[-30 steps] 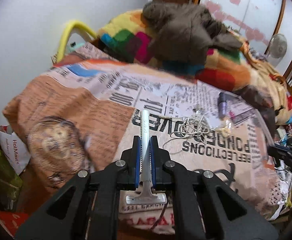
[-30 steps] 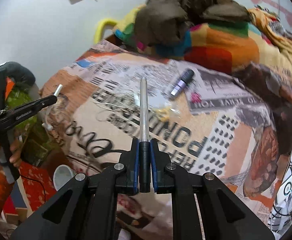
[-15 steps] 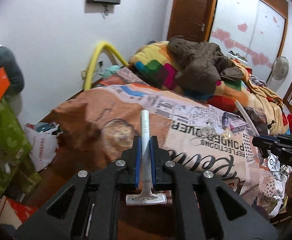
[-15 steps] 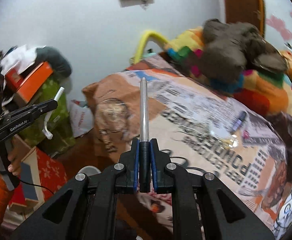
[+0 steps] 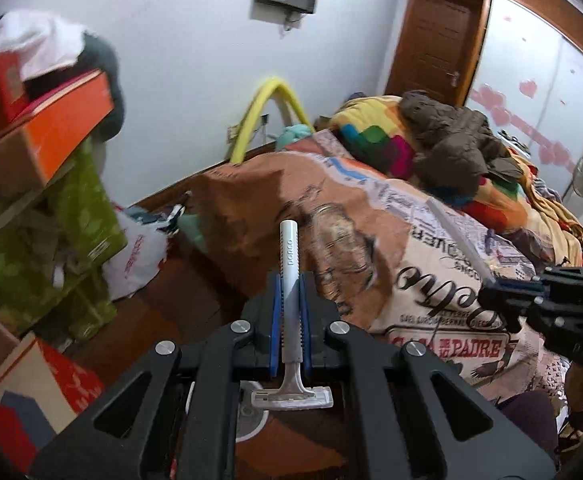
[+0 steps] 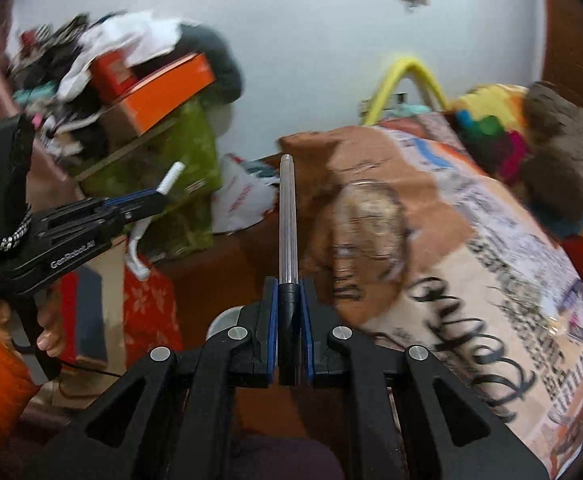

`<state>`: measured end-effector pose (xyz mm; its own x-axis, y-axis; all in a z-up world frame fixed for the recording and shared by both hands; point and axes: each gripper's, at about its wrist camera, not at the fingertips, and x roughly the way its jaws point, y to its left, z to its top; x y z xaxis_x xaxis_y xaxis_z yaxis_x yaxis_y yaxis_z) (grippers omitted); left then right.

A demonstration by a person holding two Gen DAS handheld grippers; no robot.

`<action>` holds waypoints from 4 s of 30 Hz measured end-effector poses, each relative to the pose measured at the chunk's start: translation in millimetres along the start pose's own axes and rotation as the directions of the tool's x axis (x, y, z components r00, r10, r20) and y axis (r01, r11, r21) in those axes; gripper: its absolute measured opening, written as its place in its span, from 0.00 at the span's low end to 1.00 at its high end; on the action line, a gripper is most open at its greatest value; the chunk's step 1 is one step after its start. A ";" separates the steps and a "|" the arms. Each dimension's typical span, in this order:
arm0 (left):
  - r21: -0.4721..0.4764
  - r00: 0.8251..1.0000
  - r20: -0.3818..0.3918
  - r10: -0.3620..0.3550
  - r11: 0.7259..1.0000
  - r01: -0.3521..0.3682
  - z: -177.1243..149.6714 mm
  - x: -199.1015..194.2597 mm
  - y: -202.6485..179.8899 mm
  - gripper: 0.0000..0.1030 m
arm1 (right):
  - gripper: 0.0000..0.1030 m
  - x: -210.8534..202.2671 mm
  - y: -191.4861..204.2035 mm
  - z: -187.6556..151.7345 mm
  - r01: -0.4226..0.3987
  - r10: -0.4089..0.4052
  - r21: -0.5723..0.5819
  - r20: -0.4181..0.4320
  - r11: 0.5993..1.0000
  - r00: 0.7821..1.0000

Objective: Collect trash
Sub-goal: 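Carry the razor and clear pen with both tools over the white bin, then open both tools to drop the razor and pen into the bin, then move both open tools back toward the bed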

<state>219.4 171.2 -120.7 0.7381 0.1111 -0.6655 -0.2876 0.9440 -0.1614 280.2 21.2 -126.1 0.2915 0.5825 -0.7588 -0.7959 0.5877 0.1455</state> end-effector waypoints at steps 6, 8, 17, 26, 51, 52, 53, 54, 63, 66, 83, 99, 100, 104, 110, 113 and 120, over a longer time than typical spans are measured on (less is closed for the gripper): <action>-0.074 0.998 -0.043 0.040 0.996 -0.043 -32.7 2.9 39.2 0.07 | 0.09 41.0 35.0 -2.9 -0.102 0.101 -0.010 -0.060 0.995 0.993; -0.099 0.997 -0.063 0.047 0.994 -0.053 -44.5 6.9 51.1 0.07 | 0.09 57.1 44.2 -4.9 -0.124 0.123 -0.005 -0.092 0.992 0.988; -0.186 0.977 -0.207 0.053 0.978 -0.093 -104.0 48.9 88.0 0.07 | 0.09 124.2 62.0 -33.1 -0.140 0.135 0.002 -0.258 0.990 0.957; -0.234 0.938 -0.344 0.041 0.964 -0.128 -155.5 96.3 110.9 0.07 | 0.09 192.9 74.8 -55.5 -0.132 0.111 -0.021 -0.428 0.991 0.897; -0.315 0.900 -0.437 0.010 0.935 -0.163 -167.7 126.6 138.5 0.20 | 0.43 200.5 52.4 -37.1 -0.061 0.056 -0.002 -0.375 0.998 0.925; -0.303 0.902 -0.432 0.019 0.939 -0.165 -165.2 123.3 135.2 0.20 | 0.43 196.8 51.8 -36.9 -0.058 0.051 -0.008 -0.368 0.998 0.929; -0.292 0.905 -0.424 0.027 0.942 -0.164 -162.1 119.5 131.5 0.19 | 0.43 190.9 50.0 -36.2 -0.056 0.048 -0.012 -0.357 0.998 0.933; -0.286 0.908 -0.418 0.029 0.945 -0.162 -159.3 116.6 128.3 0.19 | 0.43 186.5 48.3 -35.4 -0.056 0.048 -0.013 -0.349 0.998 0.936; -0.187 0.944 -0.322 0.073 0.972 -0.139 -117.0 79.6 88.7 0.22 | 0.43 130.3 34.7 -23.7 -0.040 0.035 -0.019 -0.228 0.999 0.973; -0.165 0.956 -0.285 0.075 0.978 -0.126 -103.0 66.7 71.6 0.24 | 0.43 104.2 27.6 -20.0 -0.014 0.009 -0.026 -0.167 1.000 0.986; 0.042 0.993 -0.117 0.024 0.999 -0.019 -26.4 27.1 -66.9 0.41 | 0.43 -31.1 -69.1 -31.0 0.154 -0.161 0.104 0.071 0.983 0.984; 0.214 0.970 -0.169 -0.177 0.954 0.211 2.2 72.9 -226.2 0.53 | 0.43 -105.3 -202.1 -90.2 0.315 -0.357 0.329 0.074 0.890 0.931; 0.222 0.967 -0.178 -0.180 0.950 0.218 2.4 80.3 -235.1 0.53 | 0.43 -107.3 -211.3 -93.8 0.320 -0.365 0.346 0.071 0.882 0.928; 0.245 0.959 -0.213 -0.189 0.939 0.240 0.4 106.2 -265.1 0.53 | 0.43 -107.0 -239.1 -106.0 0.340 -0.388 0.389 0.049 0.856 0.920; 0.255 0.936 -0.281 -0.212 0.924 0.285 -1.8 155.6 -300.4 0.53 | 0.43 -89.3 -278.7 -125.4 0.371 -0.399 0.418 -0.022 0.830 0.917; 0.249 0.919 -0.327 -0.222 0.917 0.311 -0.9 182.2 -314.8 0.53 | 0.43 -75.5 -295.2 -130.1 0.366 -0.380 0.423 -0.054 0.829 0.923; 0.221 0.893 -0.379 -0.242 0.913 0.342 6.8 229.4 -329.8 0.53 | 0.43 -47.9 -325.0 -132.4 0.338 -0.336 0.441 -0.085 0.832 0.938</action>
<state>487.8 -112.5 -215.2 0.4972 -0.2474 -0.8316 0.1247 0.9689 -0.2137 454.6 -272.0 -221.1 0.4957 0.3015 -0.8145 -0.3295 0.9330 0.1448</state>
